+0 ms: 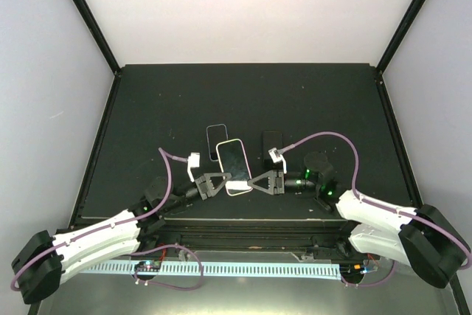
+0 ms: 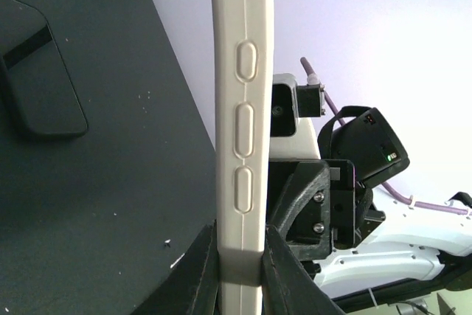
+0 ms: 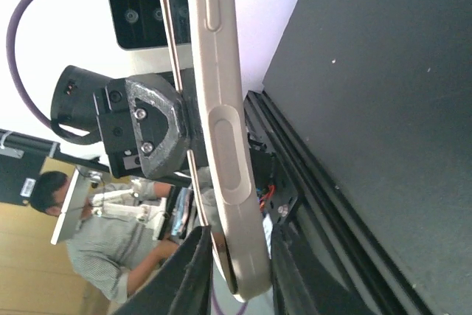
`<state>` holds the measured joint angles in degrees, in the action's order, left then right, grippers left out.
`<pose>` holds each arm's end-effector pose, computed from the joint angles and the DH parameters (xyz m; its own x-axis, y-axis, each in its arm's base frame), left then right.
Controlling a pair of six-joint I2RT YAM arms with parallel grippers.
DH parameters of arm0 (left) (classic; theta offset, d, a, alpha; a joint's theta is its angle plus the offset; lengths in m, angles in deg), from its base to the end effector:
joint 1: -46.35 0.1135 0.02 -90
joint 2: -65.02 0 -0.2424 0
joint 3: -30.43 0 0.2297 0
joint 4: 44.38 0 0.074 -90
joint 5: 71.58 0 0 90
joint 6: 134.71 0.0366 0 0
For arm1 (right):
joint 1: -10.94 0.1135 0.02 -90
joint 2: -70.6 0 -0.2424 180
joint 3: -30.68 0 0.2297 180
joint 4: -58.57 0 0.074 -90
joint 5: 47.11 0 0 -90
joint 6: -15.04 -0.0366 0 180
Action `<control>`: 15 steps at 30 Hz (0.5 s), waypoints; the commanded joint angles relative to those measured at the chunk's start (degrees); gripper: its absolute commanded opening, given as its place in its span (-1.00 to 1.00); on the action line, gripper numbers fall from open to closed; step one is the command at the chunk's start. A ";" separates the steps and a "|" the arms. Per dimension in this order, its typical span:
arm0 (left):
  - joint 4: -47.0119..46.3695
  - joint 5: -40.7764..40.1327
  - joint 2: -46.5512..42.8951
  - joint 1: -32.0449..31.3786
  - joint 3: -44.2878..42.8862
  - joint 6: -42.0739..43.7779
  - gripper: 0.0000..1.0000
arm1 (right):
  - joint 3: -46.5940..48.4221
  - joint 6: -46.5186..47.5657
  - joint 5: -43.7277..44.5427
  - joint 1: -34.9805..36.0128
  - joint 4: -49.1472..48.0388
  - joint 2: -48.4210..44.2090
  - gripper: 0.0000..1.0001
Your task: Put the phone into the phone case
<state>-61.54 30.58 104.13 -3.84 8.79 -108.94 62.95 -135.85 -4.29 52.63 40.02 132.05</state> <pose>0.0970 -0.1285 0.1969 -0.7992 -0.4161 -0.4337 0.3820 0.2055 -0.9010 0.1329 0.1543 0.1962 -0.9323 -0.0351 -0.3599 -0.3615 0.1209 0.9245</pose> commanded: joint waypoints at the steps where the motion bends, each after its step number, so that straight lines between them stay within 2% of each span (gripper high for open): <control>1: 0.13 -2.55 0.26 0.26 -0.77 1.82 -0.97 | -0.23 -1.97 0.17 0.41 -4.47 -0.87 -0.64; 6: 5.90 -3.25 0.68 0.27 -1.81 4.70 -0.97 | -0.16 -4.05 1.66 0.33 -3.49 -1.14 -0.97; 13: 6.83 -3.54 0.89 0.27 -1.67 4.96 -0.97 | 0.19 -3.30 3.41 0.41 -2.26 0.23 -0.98; 14: 7.29 -3.78 1.07 0.27 -1.72 4.70 -0.90 | 0.30 -2.79 3.56 0.41 -1.74 0.43 -0.98; 15: 7.92 -3.86 1.20 0.34 -1.75 4.30 -0.75 | 0.54 -1.93 3.77 0.41 -0.50 0.55 -0.98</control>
<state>-58.06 29.55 104.44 -3.86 8.11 -108.32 62.14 -137.03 -2.02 52.72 40.52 132.56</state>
